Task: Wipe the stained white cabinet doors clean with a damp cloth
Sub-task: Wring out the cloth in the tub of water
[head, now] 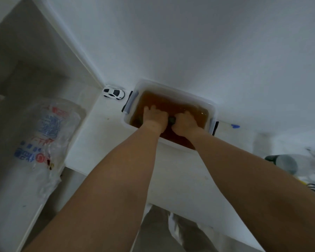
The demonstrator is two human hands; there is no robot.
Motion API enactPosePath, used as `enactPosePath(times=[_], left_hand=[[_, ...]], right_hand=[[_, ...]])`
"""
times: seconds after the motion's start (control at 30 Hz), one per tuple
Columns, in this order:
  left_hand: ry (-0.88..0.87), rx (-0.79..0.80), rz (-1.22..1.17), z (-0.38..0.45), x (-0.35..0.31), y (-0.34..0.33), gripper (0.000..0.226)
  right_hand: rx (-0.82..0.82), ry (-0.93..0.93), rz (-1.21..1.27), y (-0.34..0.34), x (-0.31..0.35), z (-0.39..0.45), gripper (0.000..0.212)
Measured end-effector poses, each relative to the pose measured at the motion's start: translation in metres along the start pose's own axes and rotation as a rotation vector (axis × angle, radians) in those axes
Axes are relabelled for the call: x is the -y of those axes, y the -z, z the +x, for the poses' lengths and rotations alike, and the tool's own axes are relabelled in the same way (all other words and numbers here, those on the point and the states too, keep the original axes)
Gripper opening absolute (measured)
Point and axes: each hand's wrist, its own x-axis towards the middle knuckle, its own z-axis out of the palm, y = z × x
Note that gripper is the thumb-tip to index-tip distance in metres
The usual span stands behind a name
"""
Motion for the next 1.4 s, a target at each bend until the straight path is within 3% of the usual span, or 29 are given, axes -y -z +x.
enactPosePath(times=[0.07,0.13,0.27,0.37,0.43,0.5,0.57,0.63,0.7,0.8,0.9,0.97,1.17,1.3,1.4], left_hand=[[0.081,-0.034,-0.053,0.0,-0.001,0.002,0.036],[0.146,-0.098,-0.327,-0.003,-0.001,0.006,0.036],[0.264,-0.129,-1.338,-0.013,0.0,0.019,0.042],[0.389,-0.146,-2.012,-0.027,-0.003,0.029,0.049],[0.392,-0.148,-2.239,-0.034,-0.004,0.037,0.037],[0.348,-0.145,-2.328,-0.041,-0.006,0.041,0.03],[0.345,-0.157,-2.321,-0.046,-0.01,0.041,0.029],[0.368,-0.201,-2.122,-0.046,-0.014,0.037,0.033],[0.332,-0.252,-1.757,-0.046,-0.014,0.032,0.046],[0.131,-0.297,-1.301,-0.055,-0.011,0.025,0.063],[-0.177,-0.304,-0.918,-0.06,0.002,0.013,0.075],[-0.242,-0.279,-0.675,-0.054,0.01,0.004,0.089],[-0.133,-0.508,-0.563,-0.039,0.001,0.009,0.067],[-0.062,-0.447,-0.436,-0.034,0.005,0.02,0.045],[-0.04,-0.328,-0.508,-0.032,0.006,0.024,0.038]], right_hand=[[-0.057,-0.063,0.096,-0.001,0.002,0.001,0.02],[-0.054,-0.096,0.373,0.006,0.004,-0.002,0.018],[0.072,-0.279,1.184,0.025,0.005,-0.025,0.023],[0.202,-0.322,1.474,0.034,0.01,-0.039,0.04],[0.268,-0.318,1.6,0.034,0.014,-0.039,0.063],[0.314,-0.296,1.735,0.033,0.019,-0.039,0.067],[0.314,-0.267,1.944,0.035,0.028,-0.044,0.058],[0.235,-0.246,2.039,0.035,0.034,-0.048,0.042],[0.115,-0.27,1.919,0.034,0.039,-0.049,0.038],[-0.047,-0.397,1.739,0.039,0.043,-0.049,0.031],[0.012,-0.555,1.774,0.05,0.039,-0.045,0.026],[0.101,-0.611,1.76,0.053,0.037,-0.042,0.026],[0.056,-0.42,1.362,0.064,0.055,-0.048,0.029],[-0.147,-0.188,0.851,0.06,0.051,-0.043,0.046],[-0.283,0.037,0.41,0.049,0.045,-0.037,0.048]])
